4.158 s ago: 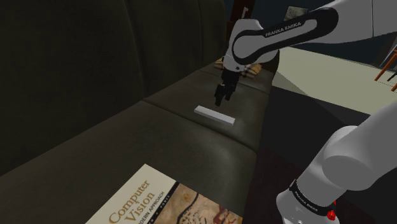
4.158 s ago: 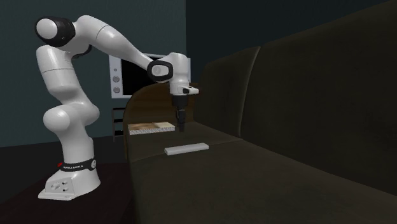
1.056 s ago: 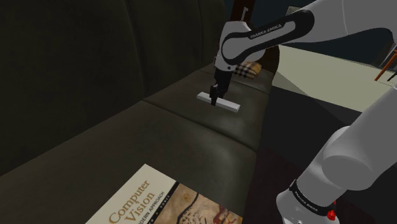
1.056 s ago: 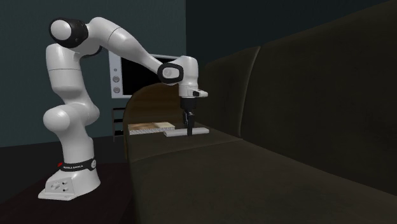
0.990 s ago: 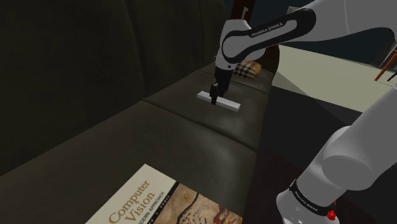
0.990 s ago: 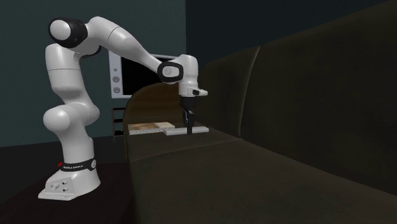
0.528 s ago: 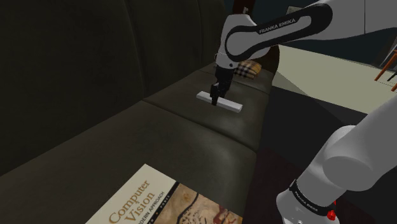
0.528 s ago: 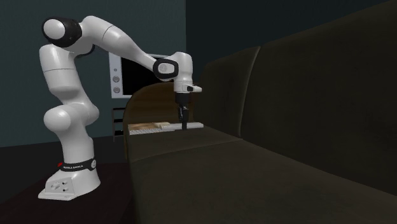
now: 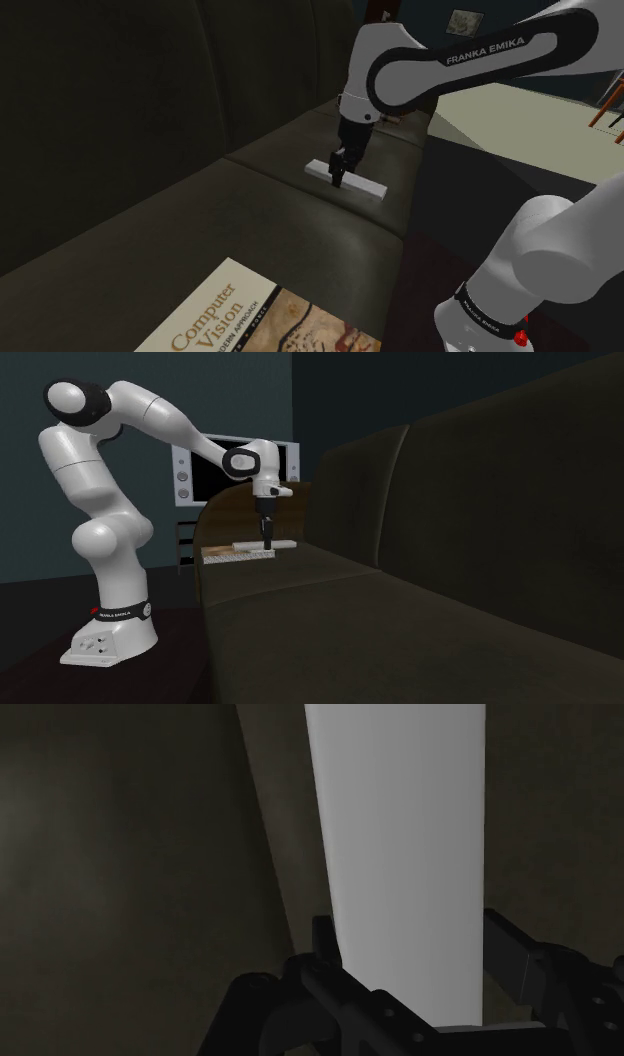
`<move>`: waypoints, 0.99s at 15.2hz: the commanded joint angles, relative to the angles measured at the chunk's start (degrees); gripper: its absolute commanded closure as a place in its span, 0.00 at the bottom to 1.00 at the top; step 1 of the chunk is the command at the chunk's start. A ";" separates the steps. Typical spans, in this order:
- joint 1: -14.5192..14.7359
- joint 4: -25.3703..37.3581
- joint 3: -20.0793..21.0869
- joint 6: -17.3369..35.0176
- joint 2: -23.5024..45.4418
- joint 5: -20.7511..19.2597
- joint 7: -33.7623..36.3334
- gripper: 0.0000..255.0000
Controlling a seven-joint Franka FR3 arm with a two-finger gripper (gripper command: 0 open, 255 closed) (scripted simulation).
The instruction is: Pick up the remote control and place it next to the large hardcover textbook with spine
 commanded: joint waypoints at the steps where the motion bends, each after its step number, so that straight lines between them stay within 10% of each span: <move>1: 1.38 -1.79 1.71 -0.12 -2.04 1.19 2.34 1.00; 15: 5.88 -9.80 8.12 6.82 -3.58 5.58 9.33 1.00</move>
